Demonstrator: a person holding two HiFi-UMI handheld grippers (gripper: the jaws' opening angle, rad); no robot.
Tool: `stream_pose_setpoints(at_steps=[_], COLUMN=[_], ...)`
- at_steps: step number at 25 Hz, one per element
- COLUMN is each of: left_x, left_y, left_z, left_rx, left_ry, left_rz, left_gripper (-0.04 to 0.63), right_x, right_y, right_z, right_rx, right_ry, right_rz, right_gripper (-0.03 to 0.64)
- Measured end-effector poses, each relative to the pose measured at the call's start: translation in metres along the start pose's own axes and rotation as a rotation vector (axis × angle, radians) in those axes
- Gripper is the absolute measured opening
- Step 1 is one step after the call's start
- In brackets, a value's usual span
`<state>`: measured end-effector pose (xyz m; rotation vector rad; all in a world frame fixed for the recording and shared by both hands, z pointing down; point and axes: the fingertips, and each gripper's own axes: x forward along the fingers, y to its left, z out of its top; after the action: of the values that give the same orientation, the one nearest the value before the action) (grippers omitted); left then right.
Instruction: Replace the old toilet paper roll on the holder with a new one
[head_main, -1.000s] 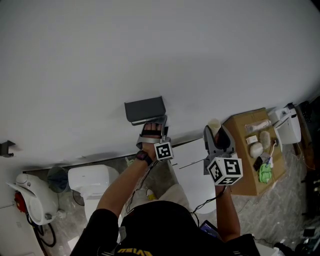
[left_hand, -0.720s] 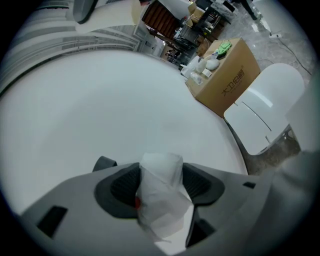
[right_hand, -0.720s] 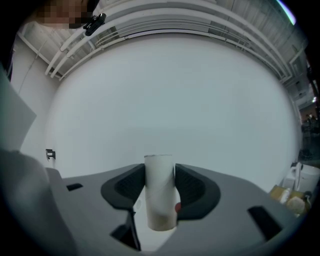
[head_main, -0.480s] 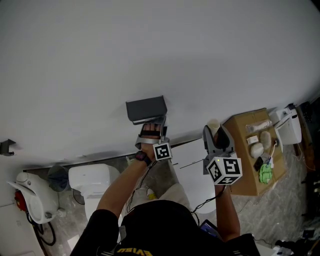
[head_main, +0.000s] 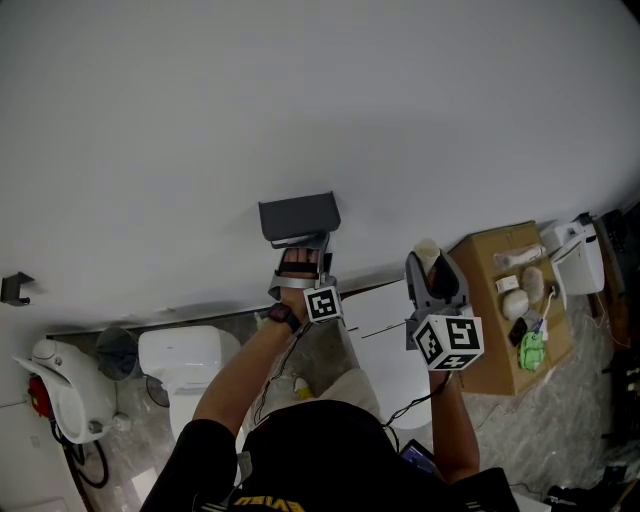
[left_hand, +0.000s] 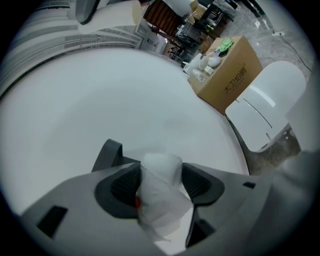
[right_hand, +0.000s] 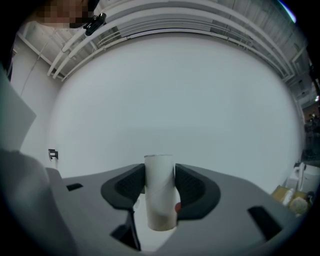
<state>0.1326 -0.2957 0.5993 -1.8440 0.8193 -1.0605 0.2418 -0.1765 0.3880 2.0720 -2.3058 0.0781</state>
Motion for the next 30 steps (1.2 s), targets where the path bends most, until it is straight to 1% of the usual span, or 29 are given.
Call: stream_pose_setpoints(at_steps=[2,3,4,6,10,19,30], left_x=[-0.003,-0.005,-0.006,-0.005,-0.008,-0.019,-0.024], left_y=[0.005,0.009,0.01,0.009,0.011,0.017,0.018], left_z=[-0.001,-0.002,-0.003,-0.005,-0.009,-0.03,-0.04], left_rx=[-0.038,-0.055,-0.065,-0.066,-0.068,-0.056,-0.053], left_ry=[-0.013,-0.02,-0.025,-0.029,-0.021,0.011,0.023], left_rz=[0.031,0.059,0.08,0.097,0.095,0.108,0.115], left_gripper=[0.262,0.242,0.238,0.236,0.236,0.236,0.235], right_x=[0.0,0.0,0.0,0.0,0.001,0.002,0.003], right_y=[0.002,0.003,0.004,0.004,0.008,0.017,0.025], right_z=[0.0,0.0,0.0,0.001,0.003,0.001,0.004], right_rx=[-0.001,-0.001,-0.001,-0.002,-0.005,-0.004,-0.009], right_ry=[0.0,0.0,0.0,-0.002,-0.003,-0.002,-0.008], right_rz=[0.002,0.002,0.003,0.004,0.011,0.025,0.042], right_gripper=[0.186,0.186,0.186,0.186,0.186,0.186,0.186])
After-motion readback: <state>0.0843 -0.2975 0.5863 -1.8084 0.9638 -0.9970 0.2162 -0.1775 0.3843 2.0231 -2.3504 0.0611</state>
